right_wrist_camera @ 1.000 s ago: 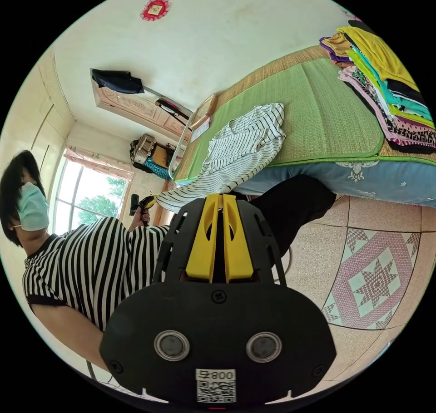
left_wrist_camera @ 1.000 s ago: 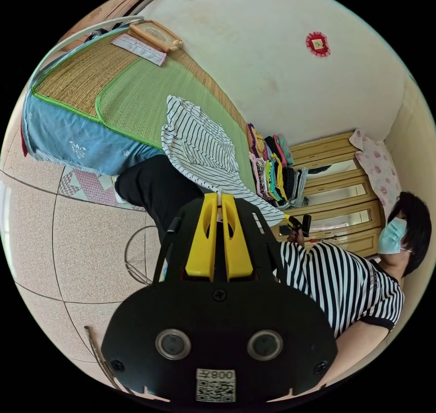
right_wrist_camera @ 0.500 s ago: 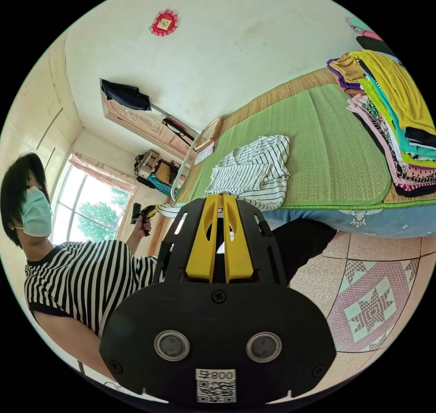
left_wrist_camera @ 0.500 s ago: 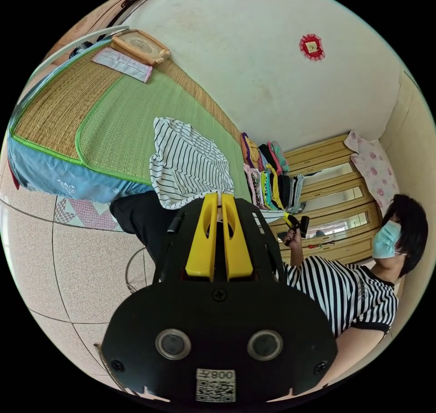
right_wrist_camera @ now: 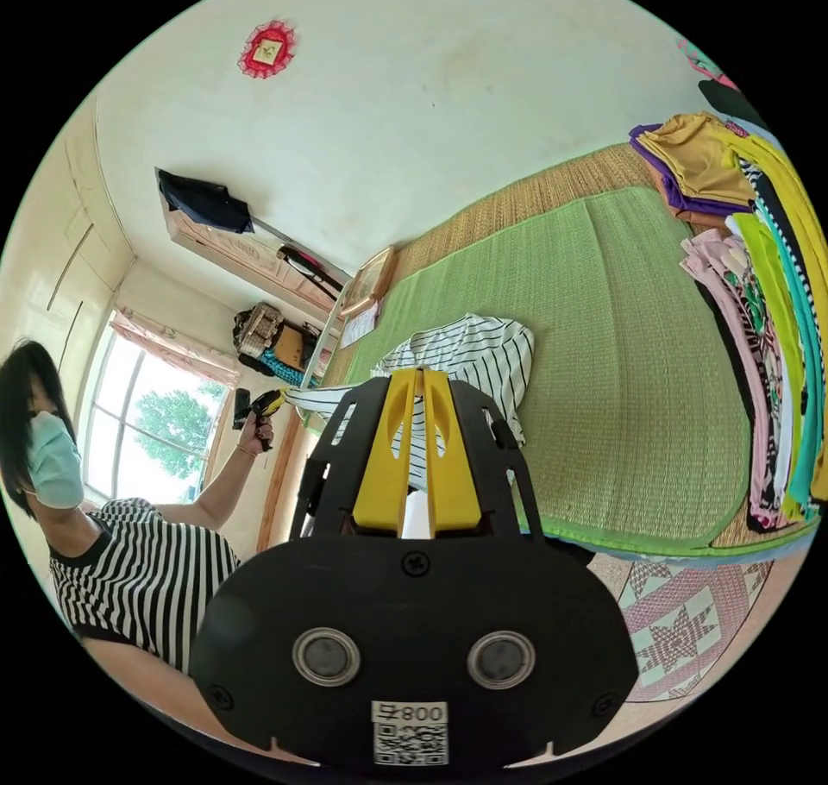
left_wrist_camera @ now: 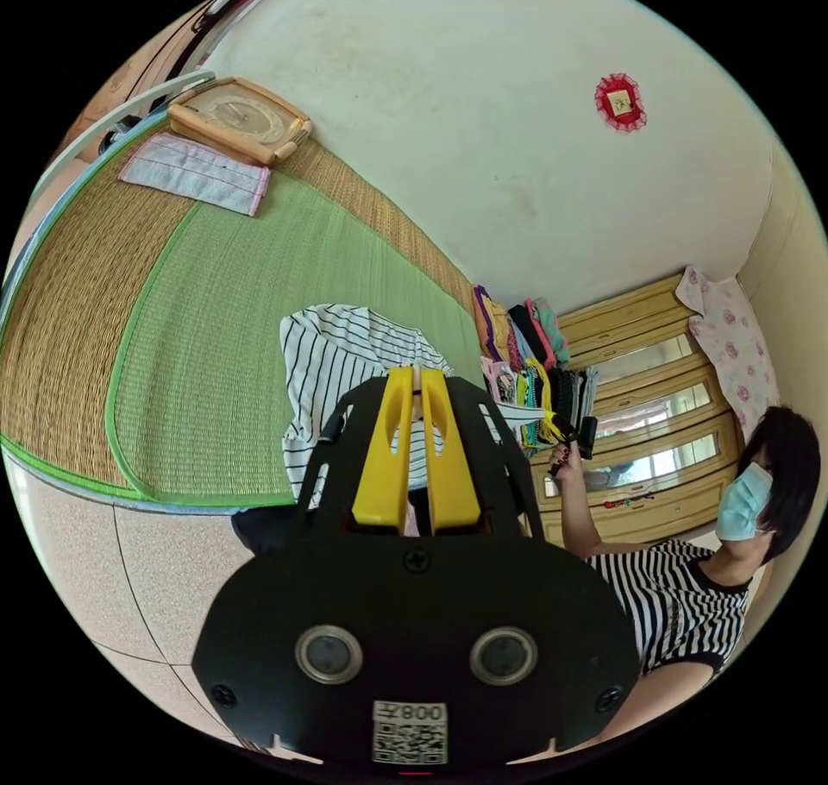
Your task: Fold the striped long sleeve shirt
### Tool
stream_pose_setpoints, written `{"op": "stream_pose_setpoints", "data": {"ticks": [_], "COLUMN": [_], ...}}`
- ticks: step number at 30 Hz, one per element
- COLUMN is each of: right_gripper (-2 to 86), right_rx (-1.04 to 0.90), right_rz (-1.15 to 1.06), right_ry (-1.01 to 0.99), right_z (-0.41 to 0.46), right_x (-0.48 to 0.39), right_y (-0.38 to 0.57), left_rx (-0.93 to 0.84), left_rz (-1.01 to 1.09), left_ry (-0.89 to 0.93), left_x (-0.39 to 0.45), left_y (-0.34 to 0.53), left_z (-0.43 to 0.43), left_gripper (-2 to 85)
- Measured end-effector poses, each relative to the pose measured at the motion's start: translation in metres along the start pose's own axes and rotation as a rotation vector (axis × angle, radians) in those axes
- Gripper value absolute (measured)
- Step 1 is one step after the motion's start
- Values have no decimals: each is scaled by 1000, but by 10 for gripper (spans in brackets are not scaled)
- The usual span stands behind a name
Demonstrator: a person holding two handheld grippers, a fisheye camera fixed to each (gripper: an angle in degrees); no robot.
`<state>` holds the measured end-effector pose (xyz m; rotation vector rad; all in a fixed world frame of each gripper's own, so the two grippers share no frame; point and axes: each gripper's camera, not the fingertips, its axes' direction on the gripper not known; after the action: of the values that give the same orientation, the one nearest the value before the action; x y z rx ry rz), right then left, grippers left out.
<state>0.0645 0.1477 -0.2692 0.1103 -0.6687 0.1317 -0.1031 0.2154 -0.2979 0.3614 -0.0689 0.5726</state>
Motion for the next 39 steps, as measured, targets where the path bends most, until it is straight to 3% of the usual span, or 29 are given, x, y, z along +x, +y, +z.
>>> {"op": "stream_pose_setpoints", "data": {"ticks": [10, 22, 35, 39], "right_gripper": [12, 13, 13, 10], "right_rx": [-115, -246, -276, -197], "right_rz": [58, 172, 231, 257], "right_ry": [75, 97, 65, 33], "right_z": [127, 265, 339, 338], "right_x": [55, 116, 120, 110], "right_y": [-124, -203, -242, -248], "left_rx": [-35, -120, -113, -63], "left_rz": [-131, -245, -273, -258], "left_ry": [-51, -111, -108, -108], "left_x": [-39, -75, -66, -51], "left_y": [-122, -224, -291, -298], "left_z": [107, 222, 290, 292], "left_gripper": [13, 14, 20, 24]}}
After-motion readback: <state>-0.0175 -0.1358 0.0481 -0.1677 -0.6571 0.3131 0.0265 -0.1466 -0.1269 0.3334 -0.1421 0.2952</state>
